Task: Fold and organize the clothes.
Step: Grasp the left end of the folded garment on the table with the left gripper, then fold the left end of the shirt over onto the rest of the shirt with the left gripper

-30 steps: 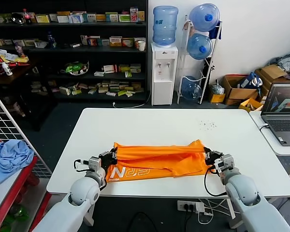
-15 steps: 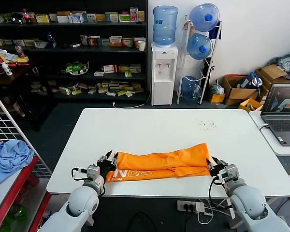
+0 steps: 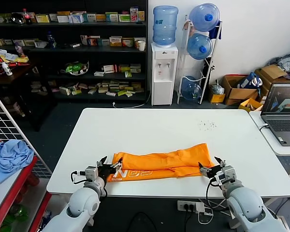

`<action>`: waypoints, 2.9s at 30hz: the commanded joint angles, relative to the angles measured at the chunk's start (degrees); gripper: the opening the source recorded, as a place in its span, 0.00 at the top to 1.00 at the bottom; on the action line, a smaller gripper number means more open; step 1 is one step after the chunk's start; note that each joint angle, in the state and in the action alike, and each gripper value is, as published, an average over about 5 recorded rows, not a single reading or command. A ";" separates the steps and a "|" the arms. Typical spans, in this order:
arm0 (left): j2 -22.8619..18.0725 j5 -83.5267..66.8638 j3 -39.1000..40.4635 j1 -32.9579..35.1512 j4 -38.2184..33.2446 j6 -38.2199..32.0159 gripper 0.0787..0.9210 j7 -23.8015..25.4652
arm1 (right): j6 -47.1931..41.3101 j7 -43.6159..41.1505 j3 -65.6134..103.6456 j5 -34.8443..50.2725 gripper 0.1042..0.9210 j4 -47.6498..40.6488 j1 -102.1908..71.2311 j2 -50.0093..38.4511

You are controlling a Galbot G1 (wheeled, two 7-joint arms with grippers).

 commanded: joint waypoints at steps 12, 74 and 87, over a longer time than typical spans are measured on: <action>-1.47 -3.49 0.26 0.65 1.42 3.50 0.38 -0.14 | 3.55 1.72 1.91 -0.05 0.12 3.94 -1.32 0.43; -16.35 -15.18 11.88 -11.36 -2.07 5.52 0.95 -14.59 | 14.90 1.75 5.35 -12.46 0.12 -1.61 -3.86 7.83; -23.11 -10.52 13.52 -13.62 7.37 0.65 0.91 -12.04 | 14.90 1.68 6.72 -12.26 0.12 -1.12 -4.53 7.78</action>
